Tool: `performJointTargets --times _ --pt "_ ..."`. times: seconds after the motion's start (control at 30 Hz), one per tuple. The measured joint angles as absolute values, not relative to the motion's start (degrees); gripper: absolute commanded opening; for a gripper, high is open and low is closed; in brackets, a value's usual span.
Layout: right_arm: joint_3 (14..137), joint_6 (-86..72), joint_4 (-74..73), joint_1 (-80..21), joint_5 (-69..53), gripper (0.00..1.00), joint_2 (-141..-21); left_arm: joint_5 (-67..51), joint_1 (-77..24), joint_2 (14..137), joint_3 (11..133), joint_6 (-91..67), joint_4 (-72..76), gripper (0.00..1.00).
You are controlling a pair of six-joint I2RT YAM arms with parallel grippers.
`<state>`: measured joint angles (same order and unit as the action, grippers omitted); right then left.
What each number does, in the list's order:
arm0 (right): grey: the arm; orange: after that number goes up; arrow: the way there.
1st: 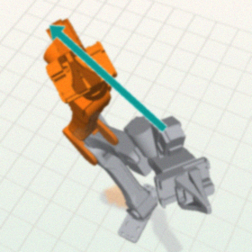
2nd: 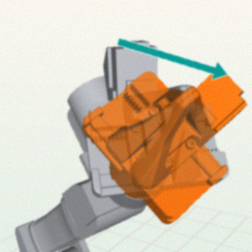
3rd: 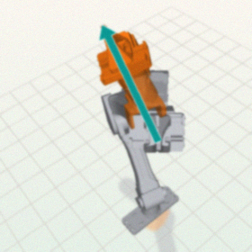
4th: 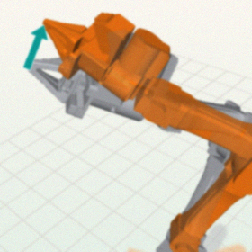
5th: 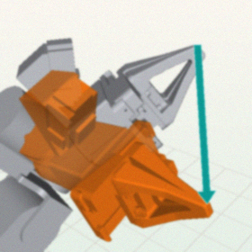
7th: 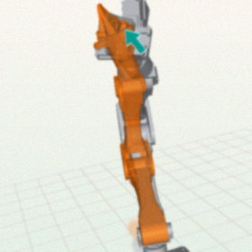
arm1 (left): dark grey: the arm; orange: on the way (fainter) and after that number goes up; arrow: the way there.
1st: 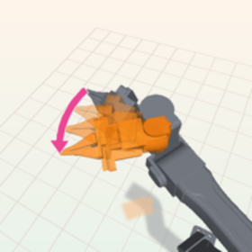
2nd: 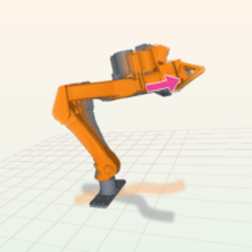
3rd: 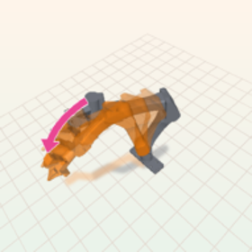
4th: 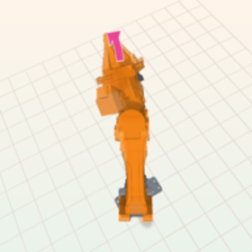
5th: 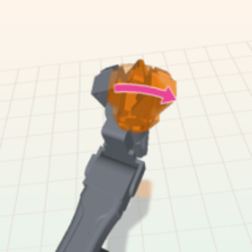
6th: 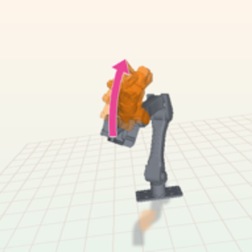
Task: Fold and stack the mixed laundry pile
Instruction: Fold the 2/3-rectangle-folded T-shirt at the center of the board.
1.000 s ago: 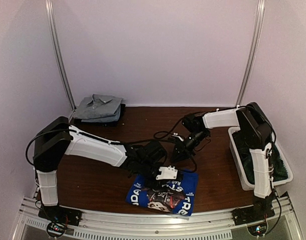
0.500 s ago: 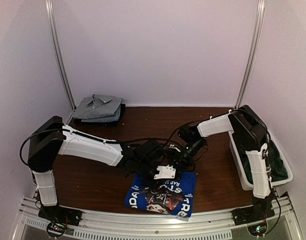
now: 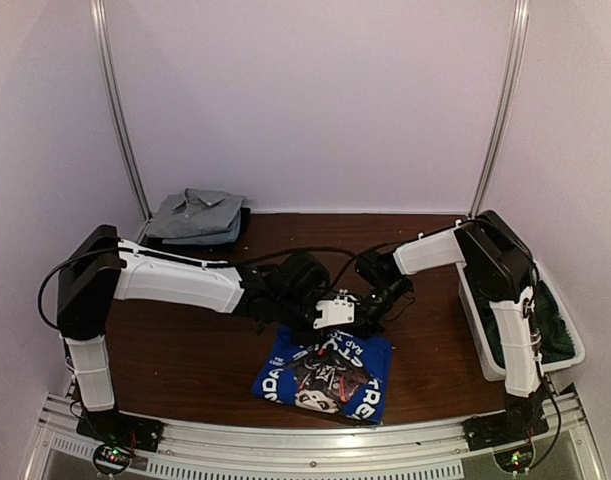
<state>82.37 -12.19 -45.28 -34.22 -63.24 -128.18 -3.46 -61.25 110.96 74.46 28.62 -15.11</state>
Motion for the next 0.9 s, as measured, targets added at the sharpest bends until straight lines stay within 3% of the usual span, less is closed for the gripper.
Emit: performJointTargets --times 0.3,0.4,0.6,0.9 --pt "82.4 -12.2 -45.1 -34.2 -63.3 0.04 -128.2 -2.9 -61.1 111.0 76.9 29.1 -13.3 0.00" --pt "82.4 -12.2 -45.2 -33.7 -63.4 0.15 -128.2 -2.8 -61.0 111.5 77.2 29.1 -12.8 0.00" --pt "86.7 -11.8 -48.2 -32.0 -59.5 0.24 -127.8 -0.6 -60.5 115.5 77.1 28.8 -9.6 0.04" --pt "90.8 -11.9 -51.9 -25.0 -52.3 0.31 -120.2 3.7 -59.8 116.7 78.0 25.1 -9.1 0.38"
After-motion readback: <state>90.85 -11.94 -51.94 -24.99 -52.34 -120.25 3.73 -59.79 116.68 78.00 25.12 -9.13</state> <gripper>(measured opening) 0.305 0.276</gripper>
